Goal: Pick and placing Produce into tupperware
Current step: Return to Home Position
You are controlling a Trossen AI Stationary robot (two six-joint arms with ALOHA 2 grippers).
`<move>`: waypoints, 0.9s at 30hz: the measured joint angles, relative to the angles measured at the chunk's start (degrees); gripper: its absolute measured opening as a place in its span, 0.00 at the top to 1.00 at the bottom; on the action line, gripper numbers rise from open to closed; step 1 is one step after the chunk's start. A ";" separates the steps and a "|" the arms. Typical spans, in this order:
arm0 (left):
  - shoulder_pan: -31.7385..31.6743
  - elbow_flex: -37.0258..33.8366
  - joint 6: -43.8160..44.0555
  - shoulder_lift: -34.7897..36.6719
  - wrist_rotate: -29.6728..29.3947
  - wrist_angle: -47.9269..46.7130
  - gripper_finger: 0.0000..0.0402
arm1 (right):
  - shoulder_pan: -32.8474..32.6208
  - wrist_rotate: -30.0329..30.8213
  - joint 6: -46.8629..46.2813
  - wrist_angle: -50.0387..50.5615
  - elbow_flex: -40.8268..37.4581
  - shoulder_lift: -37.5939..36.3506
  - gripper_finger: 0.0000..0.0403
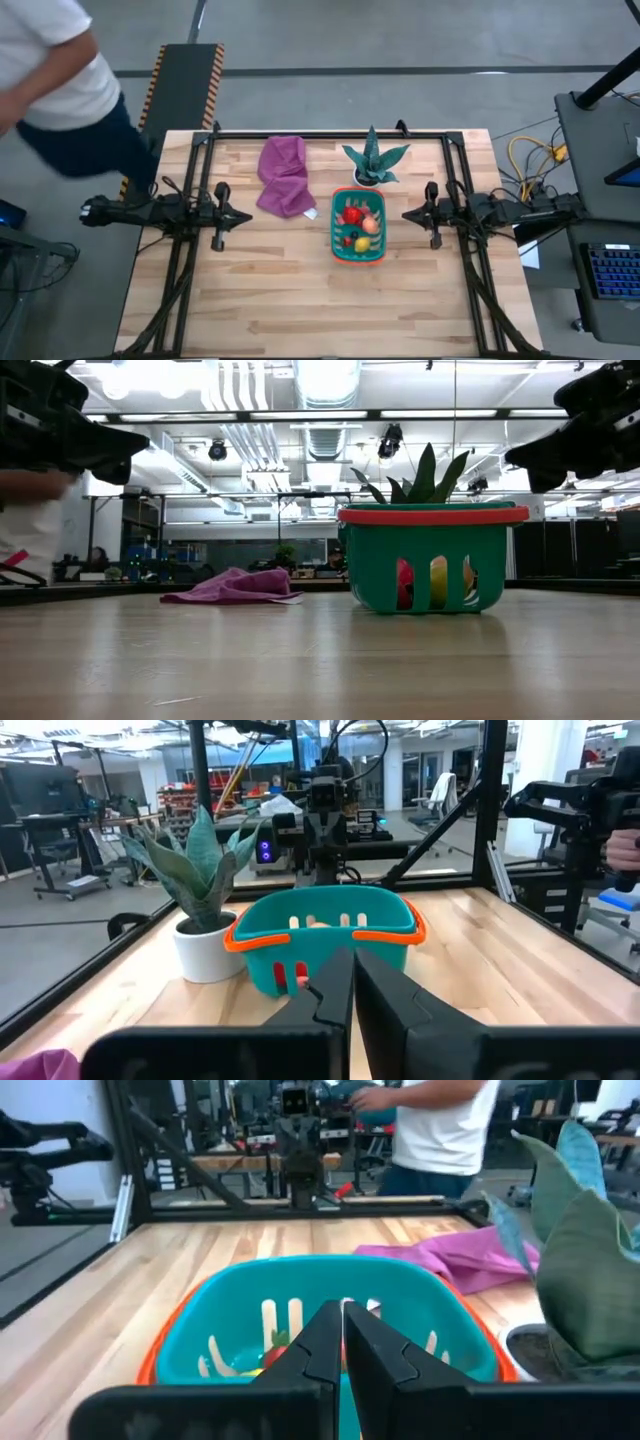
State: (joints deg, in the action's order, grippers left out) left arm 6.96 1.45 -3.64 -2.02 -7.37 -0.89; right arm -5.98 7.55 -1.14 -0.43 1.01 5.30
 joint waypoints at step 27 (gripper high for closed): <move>0.00 -0.42 3.28 -2.82 -0.05 2.91 1.00 | 0.00 1.50 -3.38 -1.28 -0.41 0.11 0.98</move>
